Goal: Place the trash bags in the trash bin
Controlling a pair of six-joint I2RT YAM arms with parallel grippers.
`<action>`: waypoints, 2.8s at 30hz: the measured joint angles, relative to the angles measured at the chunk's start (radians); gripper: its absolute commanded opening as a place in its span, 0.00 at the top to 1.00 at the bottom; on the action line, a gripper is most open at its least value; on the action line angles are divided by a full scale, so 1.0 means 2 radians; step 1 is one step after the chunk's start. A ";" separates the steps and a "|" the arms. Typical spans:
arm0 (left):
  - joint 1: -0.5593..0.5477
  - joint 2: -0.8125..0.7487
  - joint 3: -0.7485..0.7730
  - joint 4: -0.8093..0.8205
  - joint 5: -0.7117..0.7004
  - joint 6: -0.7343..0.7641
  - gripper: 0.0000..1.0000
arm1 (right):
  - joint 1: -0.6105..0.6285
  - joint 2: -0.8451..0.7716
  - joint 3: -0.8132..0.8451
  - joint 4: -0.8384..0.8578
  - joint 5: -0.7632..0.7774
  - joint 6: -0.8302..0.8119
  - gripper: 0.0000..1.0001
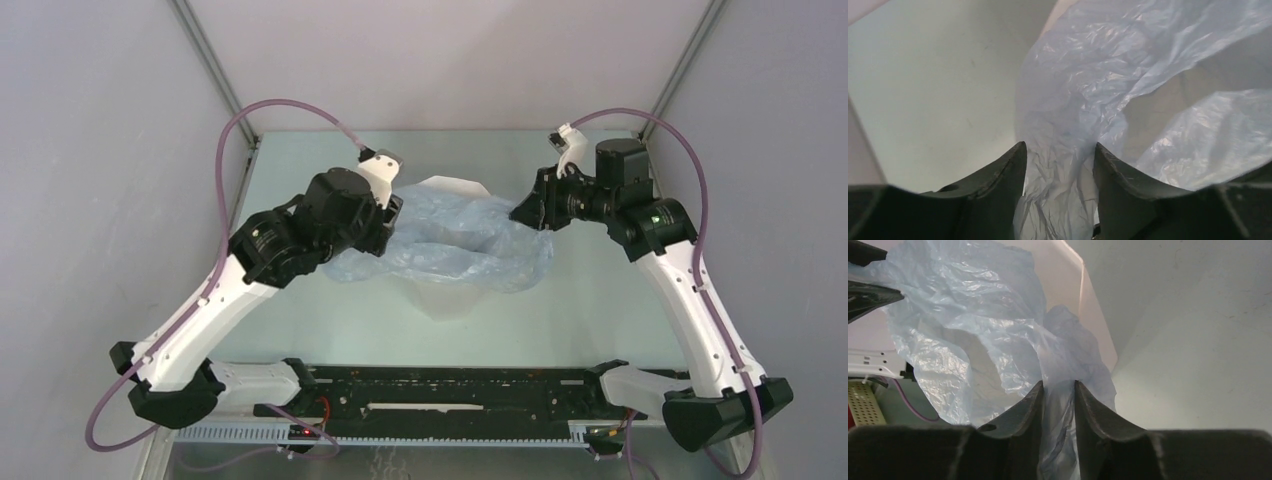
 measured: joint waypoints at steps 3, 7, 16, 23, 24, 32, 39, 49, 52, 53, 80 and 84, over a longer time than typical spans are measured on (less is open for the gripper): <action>0.000 0.008 0.003 -0.010 -0.042 0.004 0.69 | -0.006 0.006 0.000 0.013 -0.004 0.010 0.75; 0.006 0.030 0.022 -0.020 -0.078 0.005 0.93 | -0.016 0.016 0.000 0.033 -0.010 0.033 0.85; 0.102 0.086 0.103 -0.026 -0.022 -0.016 0.99 | -0.025 0.076 0.000 0.072 -0.027 0.099 0.96; 0.171 0.152 0.134 -0.028 0.095 -0.061 0.93 | -0.053 0.127 0.000 0.096 -0.047 0.168 0.96; 0.181 0.160 0.134 -0.028 0.111 -0.068 0.92 | -0.057 0.133 0.000 0.098 -0.050 0.177 0.96; 0.238 0.207 0.121 -0.010 0.190 -0.113 0.93 | -0.065 0.183 0.000 0.104 -0.068 0.211 0.96; 0.248 0.235 0.057 0.014 0.221 -0.128 0.88 | -0.066 0.213 -0.004 0.078 -0.069 0.194 0.88; 0.270 0.160 -0.082 0.030 0.254 -0.150 0.36 | -0.062 0.213 -0.014 0.023 -0.063 0.152 0.65; 0.275 0.123 -0.080 0.029 0.255 -0.159 0.23 | -0.068 0.211 -0.010 -0.002 -0.064 0.146 0.47; 0.278 0.110 -0.076 0.025 0.252 -0.161 0.16 | -0.073 0.208 -0.004 -0.019 -0.062 0.141 0.39; 0.358 -0.253 -0.455 0.203 0.336 -0.557 0.05 | -0.061 -0.113 -0.235 0.038 -0.081 0.348 0.19; 0.358 -0.247 -0.486 0.251 0.345 -0.569 0.13 | -0.049 -0.118 -0.273 0.093 -0.081 0.384 0.27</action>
